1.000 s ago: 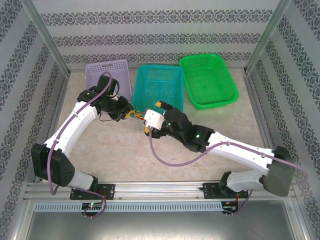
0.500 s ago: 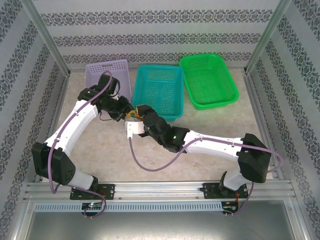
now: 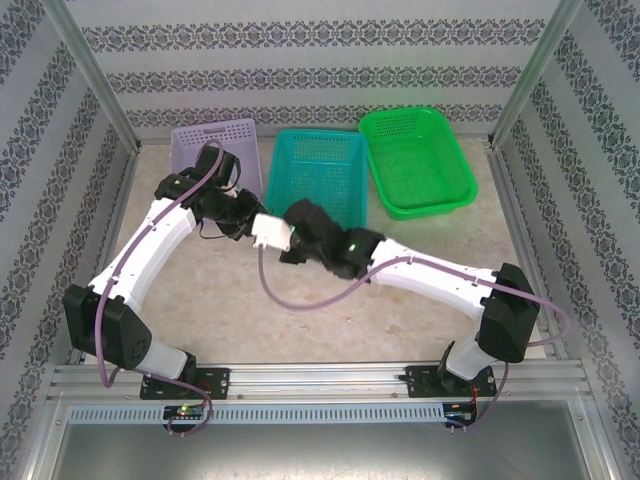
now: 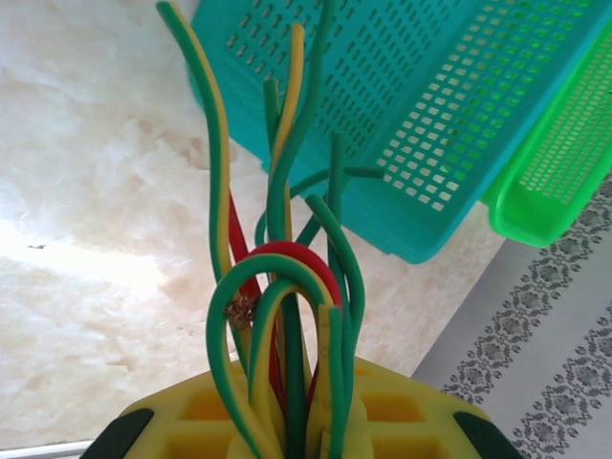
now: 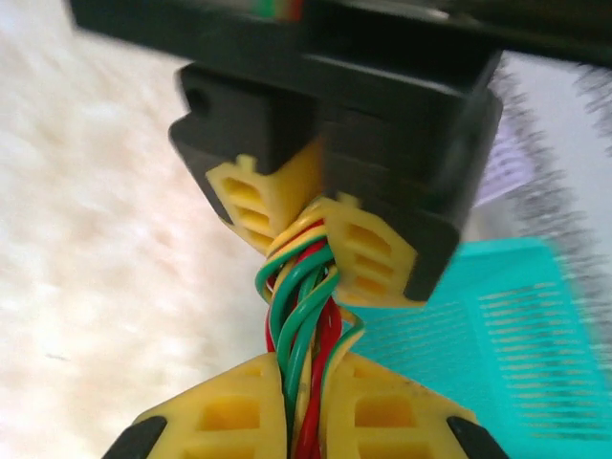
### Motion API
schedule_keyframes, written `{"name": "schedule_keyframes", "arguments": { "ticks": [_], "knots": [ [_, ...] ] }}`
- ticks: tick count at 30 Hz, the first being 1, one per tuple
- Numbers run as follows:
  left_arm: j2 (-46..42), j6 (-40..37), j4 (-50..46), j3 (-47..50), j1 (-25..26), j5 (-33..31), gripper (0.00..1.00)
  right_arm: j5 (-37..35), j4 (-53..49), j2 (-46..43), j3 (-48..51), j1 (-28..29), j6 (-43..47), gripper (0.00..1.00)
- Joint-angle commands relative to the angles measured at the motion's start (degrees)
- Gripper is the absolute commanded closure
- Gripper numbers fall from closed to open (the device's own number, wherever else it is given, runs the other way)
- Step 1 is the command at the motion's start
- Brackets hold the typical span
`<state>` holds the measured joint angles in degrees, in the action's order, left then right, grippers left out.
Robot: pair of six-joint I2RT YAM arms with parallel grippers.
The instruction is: Untangle the cables
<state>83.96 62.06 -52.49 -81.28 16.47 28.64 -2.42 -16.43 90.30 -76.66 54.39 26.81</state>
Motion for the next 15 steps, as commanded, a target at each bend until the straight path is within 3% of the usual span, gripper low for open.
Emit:
{"name": "schedule_keyframes", "arguments": {
  "ticks": [1,4,7,12,15],
  "knots": [
    [-4.0,0.1,5.1,-2.8,0.3,0.1,1.0,31.9,-12.0,-0.2,-1.4,-9.0,-25.3,1.0],
    [-5.4,0.3,10.0,-1.9,0.3,0.5,1.0,49.5,-7.8,1.4,0.5,-14.3,-38.1,1.0],
    [-6.0,1.0,13.2,-0.8,0.3,1.2,1.0,55.9,-6.5,2.2,1.6,-15.4,-41.8,1.0],
    [-5.5,1.8,11.5,-0.2,0.3,1.3,1.0,43.7,-9.7,-1.3,2.7,-15.1,-34.8,0.99],
    [-4.5,2.2,9.6,-0.4,0.3,1.8,1.0,30.6,-11.3,-4.4,2.5,-13.1,-28.6,0.57]
  ]
}}
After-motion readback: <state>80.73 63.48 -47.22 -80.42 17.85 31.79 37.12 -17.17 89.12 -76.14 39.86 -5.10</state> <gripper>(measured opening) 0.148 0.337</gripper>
